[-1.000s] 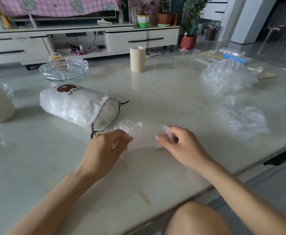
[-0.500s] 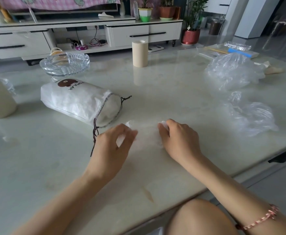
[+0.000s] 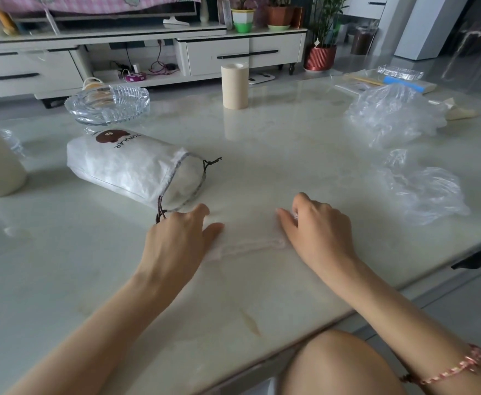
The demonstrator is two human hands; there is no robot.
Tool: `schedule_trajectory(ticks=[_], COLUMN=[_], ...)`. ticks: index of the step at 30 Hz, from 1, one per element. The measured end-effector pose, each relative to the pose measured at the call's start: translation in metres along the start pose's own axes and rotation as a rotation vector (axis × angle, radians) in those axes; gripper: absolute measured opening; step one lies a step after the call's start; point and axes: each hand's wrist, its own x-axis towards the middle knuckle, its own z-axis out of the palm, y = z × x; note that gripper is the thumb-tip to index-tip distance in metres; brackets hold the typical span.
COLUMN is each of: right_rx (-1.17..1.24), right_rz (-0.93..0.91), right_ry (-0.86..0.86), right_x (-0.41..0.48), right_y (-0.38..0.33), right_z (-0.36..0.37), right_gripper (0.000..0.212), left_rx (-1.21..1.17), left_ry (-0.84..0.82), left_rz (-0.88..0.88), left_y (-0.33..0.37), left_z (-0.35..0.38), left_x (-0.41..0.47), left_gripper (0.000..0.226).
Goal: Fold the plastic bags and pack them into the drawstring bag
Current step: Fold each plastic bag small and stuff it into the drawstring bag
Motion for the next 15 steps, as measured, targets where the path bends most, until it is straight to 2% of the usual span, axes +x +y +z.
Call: schedule_trajectory(ticks=[3, 6, 8, 10, 11, 13, 15], right_rx=[0.0, -0.025, -0.039, 0.079, 0.208, 0.558, 0.873], right_rz=[-0.041, -0.042, -0.07, -0.083, -0.075, -0.034, -0.061], right_ry=[0.124, 0.225, 0.221, 0.138, 0.063, -0.122, -0.319], right_x=[0.001, 0.0, 0.003, 0.011, 0.018, 0.03, 0.038], right_y=[0.011, 0.03, 0.043, 0.054, 0.053, 0.039, 0.014], right_z=[0.005, 0.009, 0.008, 0.001, -0.006, -0.027, -0.05], right_gripper=[0.023, 0.02, 0.013, 0.007, 0.012, 0.021, 0.036], left_rx=[0.039, 0.052, -0.045, -0.277, -0.406, -0.609, -0.775], left_ry=[0.08, 0.121, 0.119, 0.101, 0.088, 0.03, -0.077], left_rz=[0.22, 0.271, 0.291, 0.253, 0.182, 0.046, -0.014], left_y=[0.001, -0.004, -0.006, 0.0, 0.001, 0.004, 0.006], left_z=[0.009, 0.018, 0.017, 0.013, 0.01, 0.006, 0.004], left_x=[-0.003, -0.001, 0.0, 0.001, 0.0, 0.003, 0.005], left_gripper=[0.021, 0.029, 0.035, 0.029, 0.028, 0.031, 0.034])
